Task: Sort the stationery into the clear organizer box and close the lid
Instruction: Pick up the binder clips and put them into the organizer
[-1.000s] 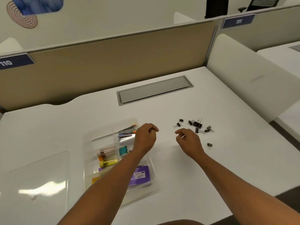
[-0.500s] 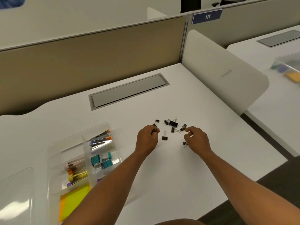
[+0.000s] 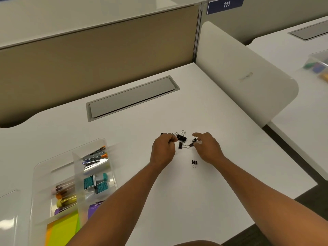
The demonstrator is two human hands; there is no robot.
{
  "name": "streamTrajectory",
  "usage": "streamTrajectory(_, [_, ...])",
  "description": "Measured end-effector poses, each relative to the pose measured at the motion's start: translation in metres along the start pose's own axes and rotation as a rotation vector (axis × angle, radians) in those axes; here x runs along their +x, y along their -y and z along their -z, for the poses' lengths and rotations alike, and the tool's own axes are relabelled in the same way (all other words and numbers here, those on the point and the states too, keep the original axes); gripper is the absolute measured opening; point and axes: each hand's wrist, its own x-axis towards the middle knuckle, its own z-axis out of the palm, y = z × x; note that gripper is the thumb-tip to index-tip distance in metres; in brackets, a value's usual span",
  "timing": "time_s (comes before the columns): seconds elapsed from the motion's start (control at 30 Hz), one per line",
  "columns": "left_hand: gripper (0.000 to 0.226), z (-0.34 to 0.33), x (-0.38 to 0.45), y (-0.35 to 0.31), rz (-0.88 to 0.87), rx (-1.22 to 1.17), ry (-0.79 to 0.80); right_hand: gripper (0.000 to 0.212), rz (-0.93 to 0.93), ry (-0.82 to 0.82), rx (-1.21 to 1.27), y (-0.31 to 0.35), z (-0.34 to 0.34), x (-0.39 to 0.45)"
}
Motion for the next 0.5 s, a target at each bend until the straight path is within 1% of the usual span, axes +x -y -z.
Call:
streamTrajectory(0.07, [0.033,-0.004,0.003,0.002,0.002,0.031,0.012,0.034,0.041,0.03,-0.035,-0.002,0.001,0.004])
streamTrajectory(0.17, [0.031,-0.01,0.008,0.001,-0.005,0.057,-0.009,0.019,0.081,0.019,-0.034,-0.006,0.0,0.004])
streamTrajectory(0.3, [0.029,-0.02,0.02,-0.002,-0.088,0.197,-0.04,0.011,0.109,-0.009,0.061,-0.01,0.0,-0.001])
streamTrajectory(0.37, [0.036,-0.025,0.028,-0.002,-0.098,0.283,-0.014,0.006,0.043,-0.028,0.227,-0.012,0.003,-0.002])
streamTrajectory(0.43, [0.043,-0.03,0.033,-0.001,-0.101,0.398,0.023,0.006,-0.111,-0.025,0.475,-0.013,0.009,-0.004])
streamTrajectory(0.5, [0.044,-0.035,0.037,0.0,-0.096,0.469,0.036,0.01,-0.223,-0.001,0.705,-0.013,0.015,-0.004])
